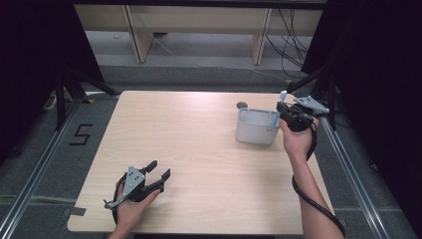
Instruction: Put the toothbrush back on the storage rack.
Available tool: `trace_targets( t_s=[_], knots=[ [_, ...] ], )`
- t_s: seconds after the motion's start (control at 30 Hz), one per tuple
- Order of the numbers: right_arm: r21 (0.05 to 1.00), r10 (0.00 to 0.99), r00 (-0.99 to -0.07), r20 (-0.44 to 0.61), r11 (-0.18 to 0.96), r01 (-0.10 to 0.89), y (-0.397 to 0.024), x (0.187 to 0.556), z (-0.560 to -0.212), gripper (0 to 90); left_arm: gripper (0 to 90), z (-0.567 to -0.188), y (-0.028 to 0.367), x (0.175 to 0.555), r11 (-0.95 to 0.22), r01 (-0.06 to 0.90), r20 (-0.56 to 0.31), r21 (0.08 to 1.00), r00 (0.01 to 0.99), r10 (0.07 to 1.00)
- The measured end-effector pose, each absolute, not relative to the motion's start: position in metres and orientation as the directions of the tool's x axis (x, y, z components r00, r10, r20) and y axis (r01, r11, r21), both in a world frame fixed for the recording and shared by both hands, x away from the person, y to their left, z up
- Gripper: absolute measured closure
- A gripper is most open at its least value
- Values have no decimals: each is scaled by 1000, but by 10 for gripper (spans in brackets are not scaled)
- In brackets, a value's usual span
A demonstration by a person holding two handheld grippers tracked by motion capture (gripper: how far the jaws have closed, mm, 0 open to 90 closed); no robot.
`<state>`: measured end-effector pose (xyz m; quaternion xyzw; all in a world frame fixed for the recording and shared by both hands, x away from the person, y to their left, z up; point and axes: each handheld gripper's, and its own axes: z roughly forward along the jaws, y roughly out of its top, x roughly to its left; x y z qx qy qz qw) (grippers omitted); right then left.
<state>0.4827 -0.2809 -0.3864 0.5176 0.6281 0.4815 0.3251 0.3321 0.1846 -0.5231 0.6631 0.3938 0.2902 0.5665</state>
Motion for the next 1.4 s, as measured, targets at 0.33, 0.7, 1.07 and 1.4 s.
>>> trace_targets(
  t_s=[0.33, 0.7, 1.07, 1.4],
  knots=[
    [937, 964, -252, 79, 14, 348, -281, 482, -394, 857, 387, -523, 185, 332, -47, 193, -62, 980, 521, 851],
    [932, 965, -251, 75, 22, 361, -282, 483, -404, 856, 387, -523, 185, 332, -47, 194, -62, 980, 521, 851],
    [927, 967, -241, 79, 18, 376, -281, 483, -411, 856, 387, -523, 185, 332, -45, 193, -64, 980, 520, 852],
    [921, 967, -247, 69, 33, 388, -282, 484, -419, 856, 387, -523, 185, 332, -44, 193, -65, 980, 521, 851]
  ],
)
